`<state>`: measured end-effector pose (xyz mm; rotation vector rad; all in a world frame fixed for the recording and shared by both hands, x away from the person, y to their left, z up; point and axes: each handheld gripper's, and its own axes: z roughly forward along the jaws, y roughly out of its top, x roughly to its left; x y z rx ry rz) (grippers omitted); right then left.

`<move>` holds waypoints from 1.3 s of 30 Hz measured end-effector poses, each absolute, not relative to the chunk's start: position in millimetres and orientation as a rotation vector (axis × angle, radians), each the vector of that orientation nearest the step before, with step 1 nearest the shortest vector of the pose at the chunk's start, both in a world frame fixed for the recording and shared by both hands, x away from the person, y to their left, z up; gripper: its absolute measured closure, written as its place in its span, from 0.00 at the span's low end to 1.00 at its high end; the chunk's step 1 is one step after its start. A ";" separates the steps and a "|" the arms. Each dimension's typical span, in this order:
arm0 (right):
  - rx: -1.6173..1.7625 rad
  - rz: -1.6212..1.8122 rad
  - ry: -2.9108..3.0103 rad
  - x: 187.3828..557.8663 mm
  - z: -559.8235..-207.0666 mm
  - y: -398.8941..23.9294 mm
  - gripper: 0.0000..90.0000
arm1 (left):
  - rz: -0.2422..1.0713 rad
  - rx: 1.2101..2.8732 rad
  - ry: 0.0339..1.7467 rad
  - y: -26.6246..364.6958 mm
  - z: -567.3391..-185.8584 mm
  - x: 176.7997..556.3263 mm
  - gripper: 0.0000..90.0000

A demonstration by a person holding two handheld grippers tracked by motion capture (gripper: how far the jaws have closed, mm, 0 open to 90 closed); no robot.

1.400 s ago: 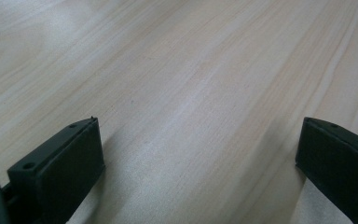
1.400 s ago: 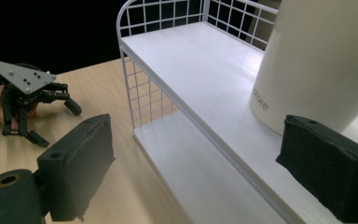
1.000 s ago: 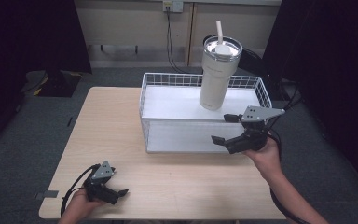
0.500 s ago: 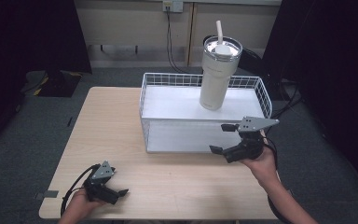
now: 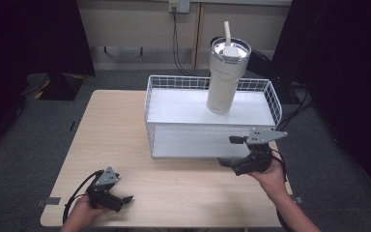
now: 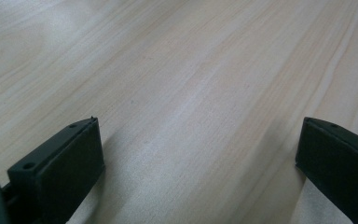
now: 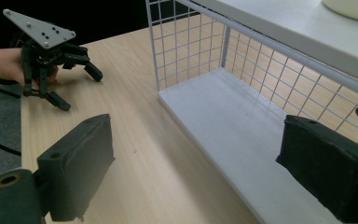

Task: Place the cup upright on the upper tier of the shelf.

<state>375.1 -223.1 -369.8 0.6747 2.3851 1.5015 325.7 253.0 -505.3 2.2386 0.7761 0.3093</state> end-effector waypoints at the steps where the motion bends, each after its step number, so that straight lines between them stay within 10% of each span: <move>1: 0.677 1.499 2.388 374.7 -371.3 -223.5 0.10 | 0.309 2.239 0.776 253.0 -505.3 325.7 0.00; 39: 0.772 1.459 2.464 359.6 -451.9 -239.7 0.10 | 0.309 2.239 0.776 253.0 -505.2 325.6 0.00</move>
